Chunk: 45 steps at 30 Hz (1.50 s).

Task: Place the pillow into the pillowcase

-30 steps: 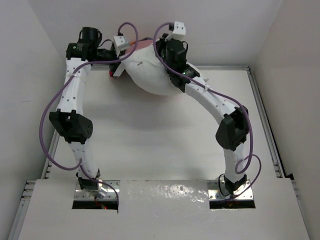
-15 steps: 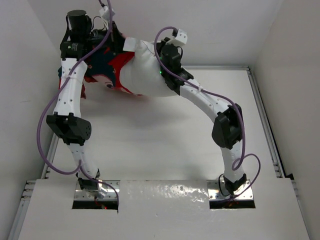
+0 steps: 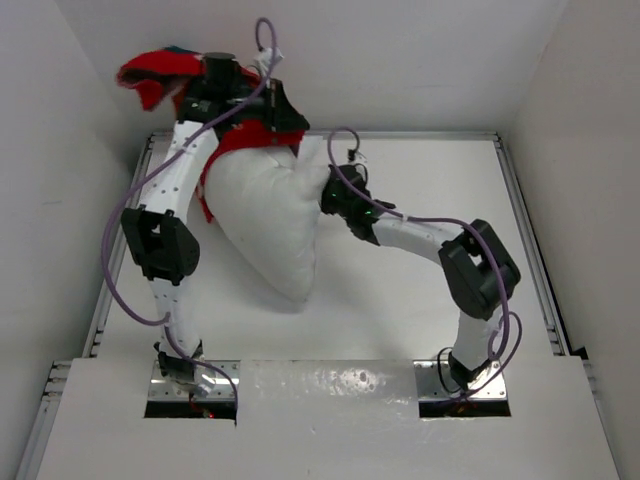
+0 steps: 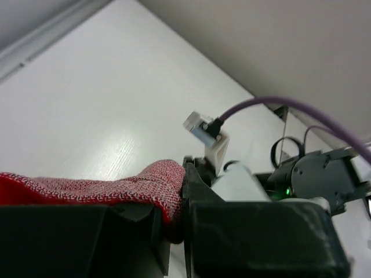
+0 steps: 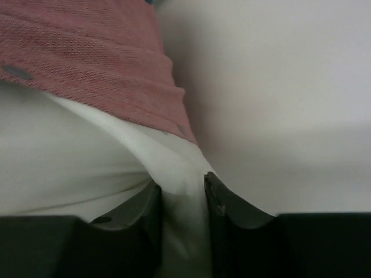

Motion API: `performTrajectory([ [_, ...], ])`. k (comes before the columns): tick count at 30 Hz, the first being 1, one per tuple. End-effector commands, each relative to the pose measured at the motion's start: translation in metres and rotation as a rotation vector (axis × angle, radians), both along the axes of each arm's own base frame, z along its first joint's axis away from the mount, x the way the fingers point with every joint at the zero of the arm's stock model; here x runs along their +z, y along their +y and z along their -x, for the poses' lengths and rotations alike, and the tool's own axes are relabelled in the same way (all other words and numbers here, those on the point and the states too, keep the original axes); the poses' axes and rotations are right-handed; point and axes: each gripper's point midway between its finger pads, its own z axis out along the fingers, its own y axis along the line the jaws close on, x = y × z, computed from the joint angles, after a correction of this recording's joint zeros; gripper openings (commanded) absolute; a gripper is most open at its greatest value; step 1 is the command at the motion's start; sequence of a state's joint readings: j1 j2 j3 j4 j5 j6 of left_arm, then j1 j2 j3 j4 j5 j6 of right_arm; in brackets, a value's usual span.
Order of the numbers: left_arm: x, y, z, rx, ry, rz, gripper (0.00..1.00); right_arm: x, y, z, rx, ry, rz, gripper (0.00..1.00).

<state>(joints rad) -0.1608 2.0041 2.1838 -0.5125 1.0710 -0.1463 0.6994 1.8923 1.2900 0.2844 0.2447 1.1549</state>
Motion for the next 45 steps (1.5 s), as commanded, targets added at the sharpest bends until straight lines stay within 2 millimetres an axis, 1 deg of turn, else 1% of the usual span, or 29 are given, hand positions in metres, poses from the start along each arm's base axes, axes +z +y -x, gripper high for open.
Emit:
performTrajectory([
  [1, -0.049, -0.034, 0.006, -0.062, -0.039, -0.144, 0.03, -0.033, -0.049, 0.021, 0.036, 0.179, -0.053, 0.35],
  [2, -0.068, -0.03, -0.005, -0.012, -0.031, -0.207, 0.06, -0.047, -0.059, 0.032, 0.063, 0.218, -0.016, 0.43],
  [3, -0.09, -0.027, -0.006, -0.003, 0.006, -0.265, 0.09, -0.079, -0.086, 0.046, 0.038, 0.302, 0.052, 0.49],
  [5, -0.135, -0.023, -0.02, 0.018, -0.017, -0.414, 0.24, -0.089, -0.107, 0.063, 0.075, 0.329, 0.12, 0.65],
  [6, -0.163, -0.022, -0.017, -0.019, -0.004, -0.479, 0.35, -0.108, -0.128, 0.077, 0.059, 0.399, 0.177, 0.68],
  [9, -0.188, -0.018, -0.007, -0.076, 0.032, -0.555, 0.56, -0.12, -0.173, 0.096, 0.0, 0.46, 0.238, 0.75],
  [10, -0.19, -0.019, -0.005, -0.11, 0.009, -0.561, 0.61, -0.108, -0.188, 0.094, -0.034, 0.431, 0.23, 0.76],
  [11, -0.184, -0.018, -0.004, -0.115, -0.013, -0.565, 0.68, -0.107, -0.199, 0.096, -0.064, 0.426, 0.25, 0.77],
  [12, -0.176, -0.015, -0.005, -0.111, -0.038, -0.568, 0.75, -0.111, -0.223, 0.099, -0.145, 0.435, 0.323, 0.77],
  [14, -0.142, -0.009, -0.011, -0.063, -0.155, -0.56, 0.81, -0.094, -0.253, 0.102, -0.232, 0.402, 0.424, 0.81],
  [15, -0.108, -0.005, -0.007, -0.028, -0.235, -0.542, 0.83, -0.086, -0.274, 0.098, -0.299, 0.365, 0.513, 0.81],
  [16, -0.092, -0.001, -0.009, 0.006, -0.287, -0.543, 0.84, -0.077, -0.282, 0.096, -0.319, 0.337, 0.551, 0.82],
  [17, -0.088, 0.003, -0.009, 0.029, -0.312, -0.551, 0.86, -0.063, -0.288, 0.094, -0.336, 0.296, 0.577, 0.81],
  [19, -0.058, 0.016, -0.018, 0.099, -0.412, -0.591, 0.86, -0.039, -0.296, 0.084, -0.334, 0.224, 0.664, 0.74],
  [21, -0.071, 0.035, -0.023, 0.104, -0.401, -0.682, 0.8, -0.007, -0.296, 0.069, -0.297, 0.144, 0.728, 0.66],
  [22, -0.08, 0.049, -0.027, 0.126, -0.392, -0.749, 0.76, 0.002, -0.285, 0.066, -0.231, 0.112, 0.724, 0.65],
  [23, -0.091, 0.062, -0.026, 0.125, -0.368, -0.801, 0.72, 0.023, -0.274, 0.057, -0.189, 0.056, 0.712, 0.65],
  [25, -0.113, 0.079, -0.027, 0.114, -0.346, -0.896, 0.71, 0.036, -0.248, 0.052, -0.055, -0.009, 0.742, 0.71],
  [26, -0.122, 0.085, -0.025, 0.094, -0.333, -0.93, 0.73, 0.055, -0.236, 0.047, -0.035, -0.051, 0.745, 0.73],
  [28, -0.142, 0.093, -0.023, 0.089, -0.298, -0.978, 0.76, 0.058, -0.206, 0.044, 0.066, -0.094, 0.813, 0.76],
  [29, -0.144, 0.095, -0.029, 0.113, -0.303, -0.986, 0.78, 0.078, -0.192, 0.039, 0.083, -0.147, 0.815, 0.77],
  [30, -0.149, 0.102, -0.035, 0.143, -0.301, -1.019, 0.78, 0.073, -0.169, 0.038, 0.155, -0.171, 0.854, 0.79],
  [31, -0.154, 0.104, -0.043, 0.183, -0.302, -1.023, 0.78, 0.092, -0.152, 0.034, 0.183, -0.221, 0.837, 0.8],
  [32, -0.161, 0.111, -0.051, 0.223, -0.292, -1.057, 0.78, 0.085, -0.133, 0.033, 0.238, -0.226, 0.839, 0.8],
  [33, -0.159, 0.113, -0.061, 0.265, -0.309, -1.058, 0.78, 0.099, -0.115, 0.031, 0.275, -0.272, 0.791, 0.81],
  [35, -0.158, 0.122, -0.074, 0.357, -0.3, -1.075, 0.78, 0.103, -0.093, 0.029, 0.31, -0.299, 0.728, 0.83],
  [39, -0.141, 0.137, -0.103, 0.566, -0.358, -1.054, 0.71, 0.091, -0.051, 0.026, 0.396, -0.345, 0.694, 0.86],
  [42, -0.133, 0.153, -0.114, 0.683, -0.358, -1.063, 0.7, 0.079, -0.033, 0.025, 0.438, -0.348, 0.702, 0.87],
  [45, -0.142, 0.156, -0.116, 0.668, -0.346, -1.064, 0.65, 0.068, -0.017, 0.025, 0.474, -0.346, 0.679, 0.89],
])
